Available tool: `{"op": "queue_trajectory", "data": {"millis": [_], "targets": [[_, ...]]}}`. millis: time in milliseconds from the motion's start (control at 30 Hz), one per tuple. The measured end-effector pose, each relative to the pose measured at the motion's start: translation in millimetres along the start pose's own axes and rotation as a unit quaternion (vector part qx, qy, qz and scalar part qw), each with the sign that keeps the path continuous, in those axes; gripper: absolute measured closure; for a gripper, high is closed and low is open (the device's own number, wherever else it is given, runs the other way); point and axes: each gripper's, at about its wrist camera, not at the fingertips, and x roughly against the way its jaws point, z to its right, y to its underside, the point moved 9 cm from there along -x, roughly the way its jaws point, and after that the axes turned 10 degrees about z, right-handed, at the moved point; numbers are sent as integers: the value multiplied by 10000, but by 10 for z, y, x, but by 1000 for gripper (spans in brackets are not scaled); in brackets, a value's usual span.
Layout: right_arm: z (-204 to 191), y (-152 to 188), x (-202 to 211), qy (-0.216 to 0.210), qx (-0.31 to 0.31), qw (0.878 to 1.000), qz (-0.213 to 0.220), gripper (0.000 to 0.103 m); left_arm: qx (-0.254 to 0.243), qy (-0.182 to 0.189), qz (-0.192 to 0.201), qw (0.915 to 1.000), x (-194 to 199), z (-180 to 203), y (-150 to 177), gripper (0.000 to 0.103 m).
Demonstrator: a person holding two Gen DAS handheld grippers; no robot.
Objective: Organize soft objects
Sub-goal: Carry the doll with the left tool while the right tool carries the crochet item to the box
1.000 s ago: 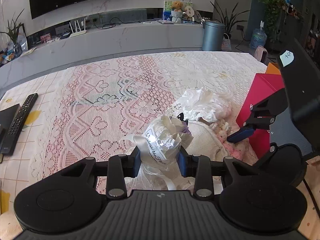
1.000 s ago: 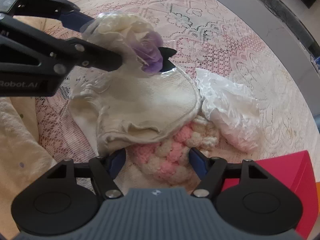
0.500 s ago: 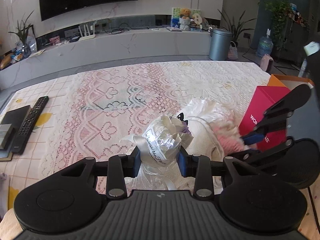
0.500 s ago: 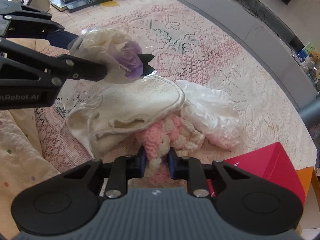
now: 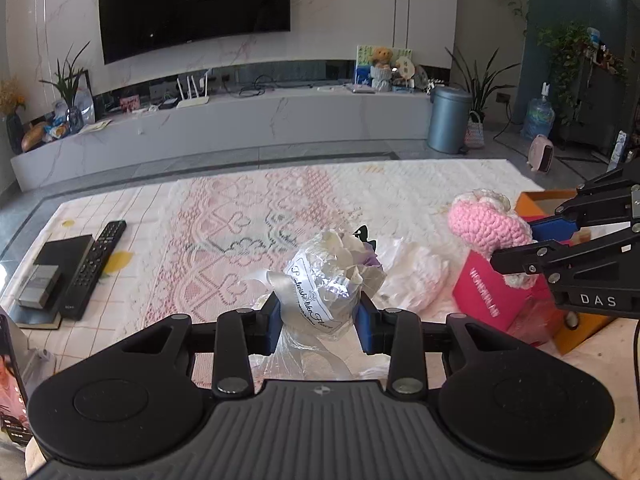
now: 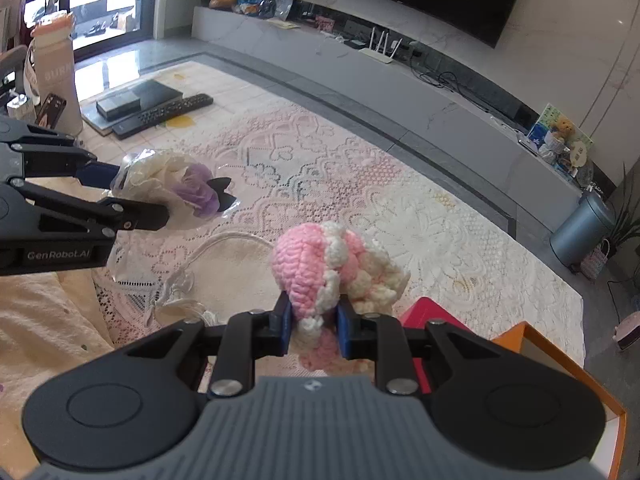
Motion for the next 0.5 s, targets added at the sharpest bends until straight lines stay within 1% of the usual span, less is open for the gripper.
{"op": "queue_trajectory", "data": {"millis": [233,400,500], "targets": [[362,-28,564,241,-503,9978,371,82,166,469,218,9985,232,354,-308,62],[742,112,925,541,-844,9938,478,82,203,928,323,9950,305,741,-517,62],[979,242,1096,731,-1025,9909,482,82,56,1144,363,9928,297,1044,-600,62]]}}
